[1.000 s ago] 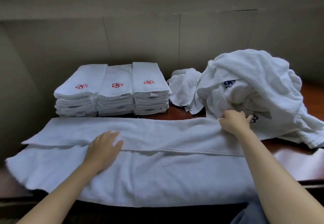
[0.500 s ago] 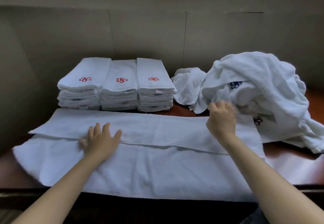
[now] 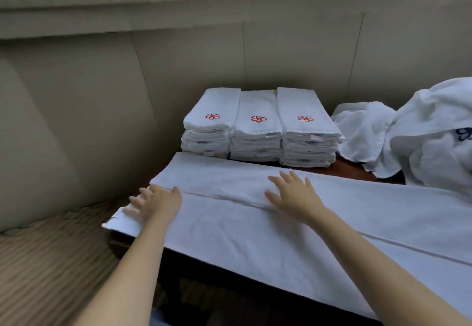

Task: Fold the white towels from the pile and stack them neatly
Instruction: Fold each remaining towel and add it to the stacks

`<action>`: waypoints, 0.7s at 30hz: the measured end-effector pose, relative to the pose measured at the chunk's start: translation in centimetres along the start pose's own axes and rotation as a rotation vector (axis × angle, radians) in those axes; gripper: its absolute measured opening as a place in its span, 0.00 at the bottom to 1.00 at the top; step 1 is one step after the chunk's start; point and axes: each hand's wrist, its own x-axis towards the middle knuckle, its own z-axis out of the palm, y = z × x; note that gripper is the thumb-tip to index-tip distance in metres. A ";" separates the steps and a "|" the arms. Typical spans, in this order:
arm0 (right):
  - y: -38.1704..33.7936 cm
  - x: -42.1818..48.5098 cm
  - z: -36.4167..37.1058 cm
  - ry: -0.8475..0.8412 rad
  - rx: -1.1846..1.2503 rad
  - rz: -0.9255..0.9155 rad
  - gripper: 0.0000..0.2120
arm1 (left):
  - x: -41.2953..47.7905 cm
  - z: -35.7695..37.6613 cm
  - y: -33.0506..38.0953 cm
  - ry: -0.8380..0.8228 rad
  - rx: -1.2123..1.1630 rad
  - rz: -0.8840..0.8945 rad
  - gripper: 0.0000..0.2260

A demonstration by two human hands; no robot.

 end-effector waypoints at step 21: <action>19.2 -8.9 -2.6 0.057 -0.162 0.665 0.30 | -4.4 1.1 7.3 -0.048 0.620 0.371 0.20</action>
